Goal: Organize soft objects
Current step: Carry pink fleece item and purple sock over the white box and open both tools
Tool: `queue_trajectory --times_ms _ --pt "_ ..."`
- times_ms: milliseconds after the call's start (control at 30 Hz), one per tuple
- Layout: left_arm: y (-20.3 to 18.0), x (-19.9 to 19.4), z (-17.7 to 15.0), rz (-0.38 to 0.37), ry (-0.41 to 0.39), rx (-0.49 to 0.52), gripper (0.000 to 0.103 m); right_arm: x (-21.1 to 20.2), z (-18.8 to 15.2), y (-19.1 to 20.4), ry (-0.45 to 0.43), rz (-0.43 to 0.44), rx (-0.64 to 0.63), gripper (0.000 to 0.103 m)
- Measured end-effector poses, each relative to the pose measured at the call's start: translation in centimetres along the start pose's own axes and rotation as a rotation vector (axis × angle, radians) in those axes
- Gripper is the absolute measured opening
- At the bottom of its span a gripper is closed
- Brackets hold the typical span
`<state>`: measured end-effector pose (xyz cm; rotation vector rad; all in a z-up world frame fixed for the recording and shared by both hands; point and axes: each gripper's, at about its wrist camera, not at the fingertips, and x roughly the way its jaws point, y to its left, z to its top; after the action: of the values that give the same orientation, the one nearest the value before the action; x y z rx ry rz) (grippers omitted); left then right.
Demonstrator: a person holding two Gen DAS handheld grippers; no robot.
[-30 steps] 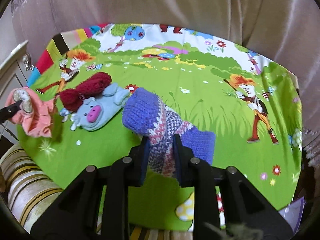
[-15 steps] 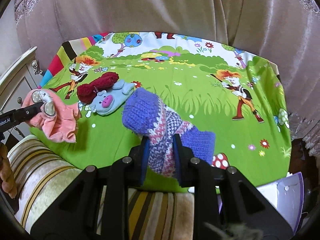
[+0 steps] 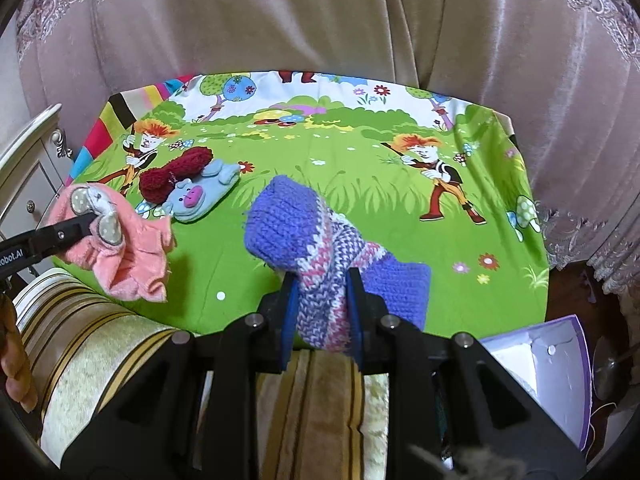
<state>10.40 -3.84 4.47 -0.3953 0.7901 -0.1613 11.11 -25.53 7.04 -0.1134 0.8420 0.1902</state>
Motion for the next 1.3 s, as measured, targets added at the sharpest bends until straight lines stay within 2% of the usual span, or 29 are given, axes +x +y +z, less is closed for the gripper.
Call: queue_trajectory --times_ms 200,500,867,1300 --pt "-2.8 0.3 -1.2 -0.038 0.032 0.044 0.019 -1.5 -1.1 -1.6 -0.012 -0.008 0.035 0.027" --pt "-9.3 1.2 -3.4 -0.126 0.096 0.172 0.019 -3.5 -2.8 -4.7 -0.021 -0.047 0.083 0.026" --pt "-14.6 2.4 -5.0 -0.197 0.146 0.275 0.019 -5.3 -4.9 -9.3 -0.018 -0.124 0.161 0.026" --pt "-20.1 5.0 -6.4 -0.258 0.214 0.360 0.019 -7.3 -7.4 -15.7 -0.023 -0.269 0.273 0.027"
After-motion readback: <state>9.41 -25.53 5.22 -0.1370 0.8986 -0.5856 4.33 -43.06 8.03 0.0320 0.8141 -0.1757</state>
